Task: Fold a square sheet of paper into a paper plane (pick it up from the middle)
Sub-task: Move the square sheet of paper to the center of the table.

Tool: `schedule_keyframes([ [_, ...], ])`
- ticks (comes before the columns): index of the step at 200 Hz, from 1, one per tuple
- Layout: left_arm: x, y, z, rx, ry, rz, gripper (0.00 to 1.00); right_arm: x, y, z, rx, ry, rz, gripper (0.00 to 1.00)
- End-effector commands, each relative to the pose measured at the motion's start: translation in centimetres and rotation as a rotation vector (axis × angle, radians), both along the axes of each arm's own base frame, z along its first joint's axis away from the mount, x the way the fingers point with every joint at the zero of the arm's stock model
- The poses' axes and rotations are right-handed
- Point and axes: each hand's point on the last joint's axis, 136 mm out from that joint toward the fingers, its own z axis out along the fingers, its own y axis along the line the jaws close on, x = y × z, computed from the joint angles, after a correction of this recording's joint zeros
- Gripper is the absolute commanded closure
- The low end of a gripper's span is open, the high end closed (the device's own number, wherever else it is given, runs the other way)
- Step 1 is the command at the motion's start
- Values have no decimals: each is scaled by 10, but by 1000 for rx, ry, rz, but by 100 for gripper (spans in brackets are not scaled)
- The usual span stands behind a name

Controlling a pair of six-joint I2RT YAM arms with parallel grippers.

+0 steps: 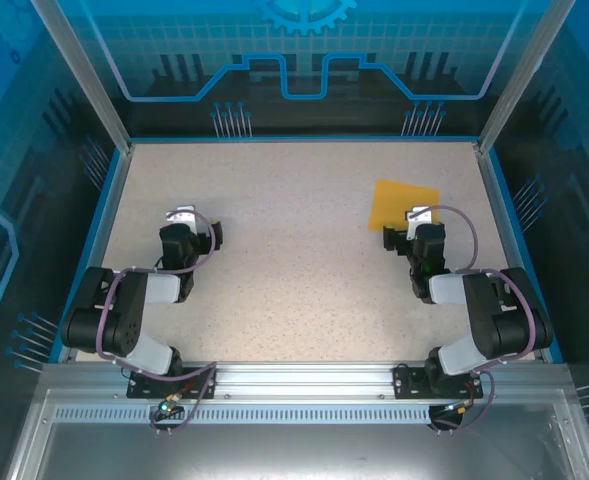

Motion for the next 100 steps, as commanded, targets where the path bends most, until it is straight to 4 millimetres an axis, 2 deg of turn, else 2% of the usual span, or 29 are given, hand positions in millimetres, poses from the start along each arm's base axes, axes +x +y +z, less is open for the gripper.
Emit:
schedule_keyframes([
  [1,4,0,9,-14,-37,-5,2,8,-5,14,10,-49,-22,1],
  [100,5,1,10,-14,-43,-5,2,8,-5,14,22,-47,-10,1],
])
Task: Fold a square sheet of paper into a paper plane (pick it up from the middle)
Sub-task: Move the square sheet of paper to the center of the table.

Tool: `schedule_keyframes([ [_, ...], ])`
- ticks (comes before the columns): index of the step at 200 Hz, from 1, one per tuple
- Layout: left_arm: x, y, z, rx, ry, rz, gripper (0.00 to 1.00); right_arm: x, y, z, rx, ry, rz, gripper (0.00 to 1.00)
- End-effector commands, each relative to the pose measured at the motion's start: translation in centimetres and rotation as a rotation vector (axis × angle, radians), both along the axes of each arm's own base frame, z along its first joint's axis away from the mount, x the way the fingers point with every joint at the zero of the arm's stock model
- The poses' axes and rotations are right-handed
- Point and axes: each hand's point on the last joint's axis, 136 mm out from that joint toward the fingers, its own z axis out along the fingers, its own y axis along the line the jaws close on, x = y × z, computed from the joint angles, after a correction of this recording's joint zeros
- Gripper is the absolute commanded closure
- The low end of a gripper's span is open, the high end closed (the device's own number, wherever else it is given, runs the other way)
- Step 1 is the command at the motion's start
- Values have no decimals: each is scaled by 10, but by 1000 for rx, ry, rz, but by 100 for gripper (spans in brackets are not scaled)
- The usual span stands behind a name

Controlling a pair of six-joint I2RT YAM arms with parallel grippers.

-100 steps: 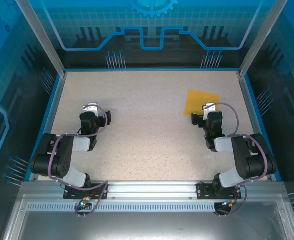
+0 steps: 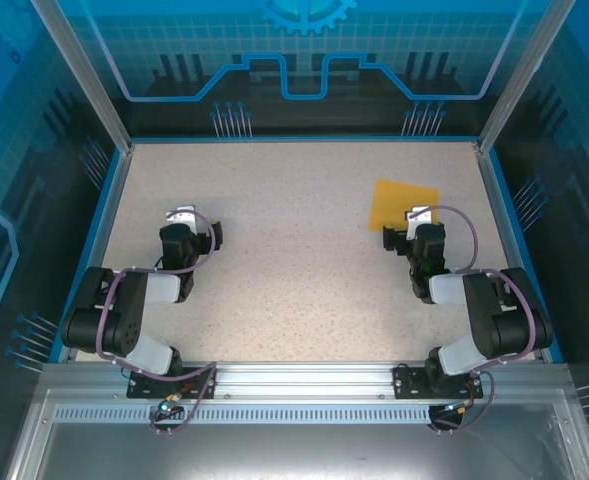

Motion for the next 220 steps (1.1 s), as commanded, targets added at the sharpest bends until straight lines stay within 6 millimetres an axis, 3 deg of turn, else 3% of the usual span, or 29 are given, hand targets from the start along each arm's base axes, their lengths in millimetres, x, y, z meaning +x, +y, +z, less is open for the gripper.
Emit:
schedule_keyframes([
  [1,5,1,10,-14,-42,-5,2,7,-5,14,19,-47,-16,1],
  [33,4,-1,11,-15,-45,-13,2,8,-5,14,17,-49,-12,1],
  [63,-4,2,28,-19,-70,1,1,6,9,17,-23,-65,43,1],
  [99,-17,9,42,-66,-44,64,1,-4,5,26,-39,-119,1,1],
  [114,-25,7,53,-104,-60,69,1,-7,4,35,-42,-124,-5,1],
  [135,-37,13,64,-156,-24,127,2,-11,-9,53,16,-4,-85,1],
  [169,-63,15,88,-264,-47,179,2,-36,-15,82,83,77,-130,1],
  [193,-78,24,96,-367,-28,297,2,-52,-5,96,213,151,-128,0],
  [220,-82,14,101,-436,77,293,2,-61,20,103,353,184,-31,1],
])
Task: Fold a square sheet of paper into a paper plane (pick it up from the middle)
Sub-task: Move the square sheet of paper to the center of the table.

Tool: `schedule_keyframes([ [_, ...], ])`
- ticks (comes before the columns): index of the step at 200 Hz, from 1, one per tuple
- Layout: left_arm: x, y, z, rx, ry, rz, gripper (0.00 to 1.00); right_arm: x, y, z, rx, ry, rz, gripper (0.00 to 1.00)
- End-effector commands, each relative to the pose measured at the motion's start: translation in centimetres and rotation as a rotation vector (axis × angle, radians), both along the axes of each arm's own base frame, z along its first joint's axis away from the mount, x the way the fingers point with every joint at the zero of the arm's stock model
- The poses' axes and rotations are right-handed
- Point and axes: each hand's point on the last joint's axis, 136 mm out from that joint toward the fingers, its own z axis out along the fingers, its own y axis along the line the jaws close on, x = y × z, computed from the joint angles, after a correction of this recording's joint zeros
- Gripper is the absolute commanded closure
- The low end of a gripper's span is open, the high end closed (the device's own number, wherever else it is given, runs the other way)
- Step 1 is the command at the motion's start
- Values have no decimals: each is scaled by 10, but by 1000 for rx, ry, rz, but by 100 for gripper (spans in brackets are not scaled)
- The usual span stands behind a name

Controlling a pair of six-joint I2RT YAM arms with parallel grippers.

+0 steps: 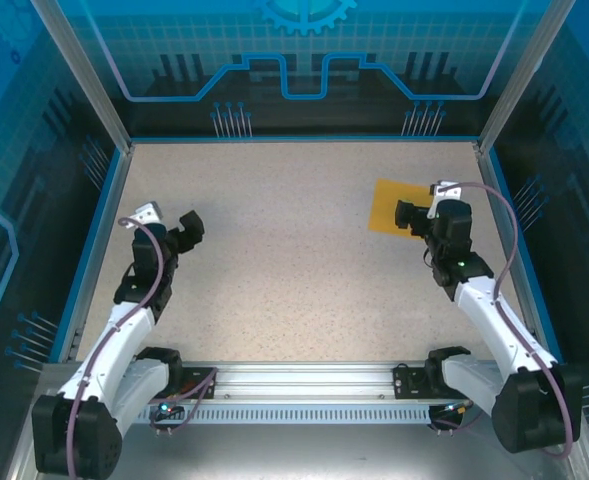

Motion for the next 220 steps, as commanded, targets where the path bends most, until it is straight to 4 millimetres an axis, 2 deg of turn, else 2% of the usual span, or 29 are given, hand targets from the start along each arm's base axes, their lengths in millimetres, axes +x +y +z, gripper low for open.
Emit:
schedule_keyframes([
  [1,-14,0,-9,-118,140,55,2,-26,20,-28,155,173,71,1],
  [18,-12,-11,-2,-171,174,10,1,-32,32,-34,280,191,80,1],
  [42,-10,-28,5,-270,185,-43,1,-31,71,-32,416,227,248,1],
  [62,-5,-45,14,-257,178,-168,2,-22,90,-40,411,305,279,0],
  [81,-4,-59,16,-265,195,-256,2,-4,103,-53,376,389,286,4],
  [83,-4,-61,16,-269,196,-265,2,-3,103,-58,374,408,279,5],
  [86,-4,-63,16,-272,194,-281,1,4,103,-54,367,410,266,6],
  [93,-3,-69,16,-284,196,-316,2,13,96,-61,342,445,203,6],
  [103,-1,-77,15,-300,201,-360,1,24,88,-76,320,502,128,6],
  [116,1,-85,12,-323,220,-401,1,45,90,-82,323,524,129,6],
  [133,3,-94,9,-344,238,-451,2,68,77,-98,288,590,43,7],
  [150,5,-101,4,-368,256,-486,2,85,74,-116,320,640,19,7],
  [188,7,-111,-12,-428,300,-513,1,106,74,-150,384,724,9,10],
  [220,6,-114,-17,-427,322,-535,2,104,82,-173,401,787,13,11],
])
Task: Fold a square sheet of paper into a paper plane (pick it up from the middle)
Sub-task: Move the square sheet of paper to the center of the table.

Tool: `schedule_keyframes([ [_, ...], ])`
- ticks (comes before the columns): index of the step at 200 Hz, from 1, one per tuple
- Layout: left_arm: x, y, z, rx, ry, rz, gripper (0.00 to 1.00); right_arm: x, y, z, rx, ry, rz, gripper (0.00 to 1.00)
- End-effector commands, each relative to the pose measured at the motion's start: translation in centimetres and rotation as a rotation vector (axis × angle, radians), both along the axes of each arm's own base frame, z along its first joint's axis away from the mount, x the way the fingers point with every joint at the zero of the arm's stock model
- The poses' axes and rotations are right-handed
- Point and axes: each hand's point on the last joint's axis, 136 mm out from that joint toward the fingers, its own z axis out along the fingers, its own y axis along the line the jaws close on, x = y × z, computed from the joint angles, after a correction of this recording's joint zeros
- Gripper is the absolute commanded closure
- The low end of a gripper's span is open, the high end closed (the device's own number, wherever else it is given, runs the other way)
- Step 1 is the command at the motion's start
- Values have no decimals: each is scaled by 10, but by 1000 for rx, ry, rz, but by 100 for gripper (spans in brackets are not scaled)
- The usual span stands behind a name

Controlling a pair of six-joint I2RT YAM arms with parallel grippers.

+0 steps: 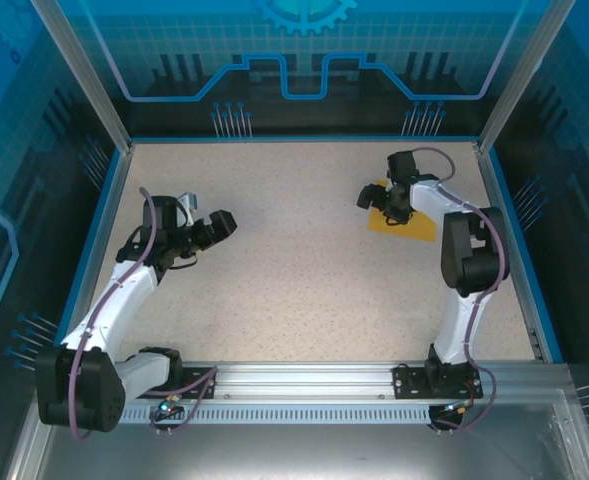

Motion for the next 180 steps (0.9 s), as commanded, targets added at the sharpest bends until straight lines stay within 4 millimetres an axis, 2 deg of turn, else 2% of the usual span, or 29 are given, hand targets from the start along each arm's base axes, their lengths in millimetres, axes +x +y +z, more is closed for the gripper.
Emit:
schedule_keyframes([
  [1,2,-7,8,-24,-22,-44,2,-6,9,-10,47,65,5,11],
  [13,2,-7,7,-30,-22,-40,2,-15,13,-22,51,120,14,15],
  [35,0,-8,4,-30,-2,-45,2,-32,19,-39,30,166,33,14],
  [54,-5,-7,-1,-15,20,-50,2,-46,21,-41,-32,192,57,14],
  [72,-9,-7,0,-20,21,-49,1,-56,28,-40,-5,222,91,14],
  [114,-24,-7,-3,-32,47,-42,1,-63,40,-41,-49,259,182,14],
  [129,-29,-8,-3,-43,68,-45,2,-64,49,-41,-17,273,205,15],
  [149,-37,-13,3,-64,74,-68,1,-69,62,-52,12,301,242,16],
  [180,-54,-12,11,-52,86,-82,1,-93,81,-73,-20,338,289,17],
])
